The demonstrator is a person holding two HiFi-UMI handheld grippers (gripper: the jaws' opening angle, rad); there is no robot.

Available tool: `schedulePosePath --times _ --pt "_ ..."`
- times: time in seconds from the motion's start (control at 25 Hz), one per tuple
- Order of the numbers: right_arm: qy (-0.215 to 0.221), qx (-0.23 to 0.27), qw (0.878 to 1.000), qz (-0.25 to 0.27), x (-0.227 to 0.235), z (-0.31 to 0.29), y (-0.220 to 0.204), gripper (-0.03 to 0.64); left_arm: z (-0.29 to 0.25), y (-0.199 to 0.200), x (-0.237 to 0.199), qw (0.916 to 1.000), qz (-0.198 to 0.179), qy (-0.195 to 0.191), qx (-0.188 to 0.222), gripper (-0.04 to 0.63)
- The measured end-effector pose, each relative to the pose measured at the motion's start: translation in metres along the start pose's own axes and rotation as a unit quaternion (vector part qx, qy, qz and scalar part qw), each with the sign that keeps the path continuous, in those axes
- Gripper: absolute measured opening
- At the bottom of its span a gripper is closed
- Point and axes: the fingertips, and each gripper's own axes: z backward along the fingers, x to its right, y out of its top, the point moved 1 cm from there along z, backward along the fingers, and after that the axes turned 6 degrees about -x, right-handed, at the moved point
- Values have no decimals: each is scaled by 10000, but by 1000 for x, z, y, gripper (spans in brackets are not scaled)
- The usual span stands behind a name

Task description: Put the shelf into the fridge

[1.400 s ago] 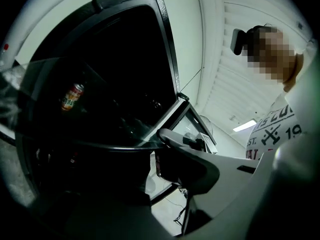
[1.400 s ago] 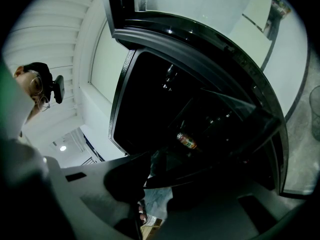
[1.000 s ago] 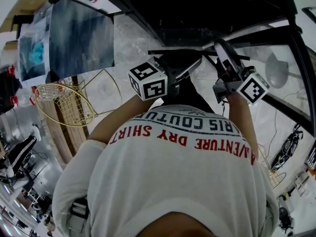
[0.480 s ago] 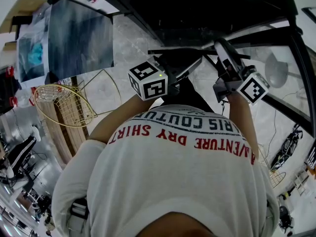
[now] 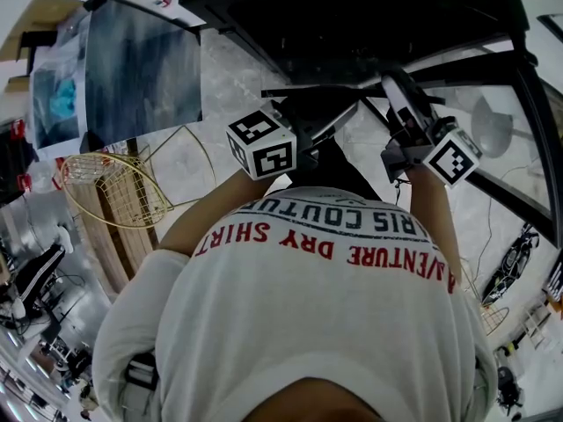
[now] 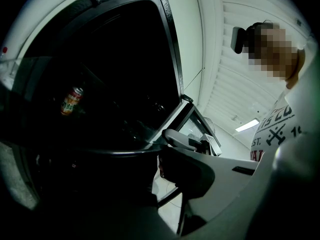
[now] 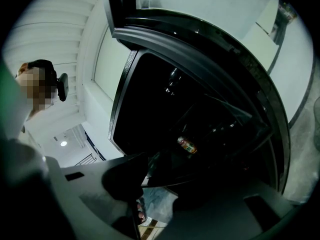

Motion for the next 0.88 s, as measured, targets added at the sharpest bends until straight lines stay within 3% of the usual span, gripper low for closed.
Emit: schedulePosePath --times 0.52,0.8,0.88 --pt "246 -151 9993 219 -12 8 -5 206 -2 9 -10 9998 -7 160 106 80" --pt "137 -346 9987 343 -8 17 -12 204 -7 17 -18 9996 -29 234 158 80" --pt "95 -472 9973 561 -10 18 -14 169 -7 20 -21 9995 -39 252 175 80"
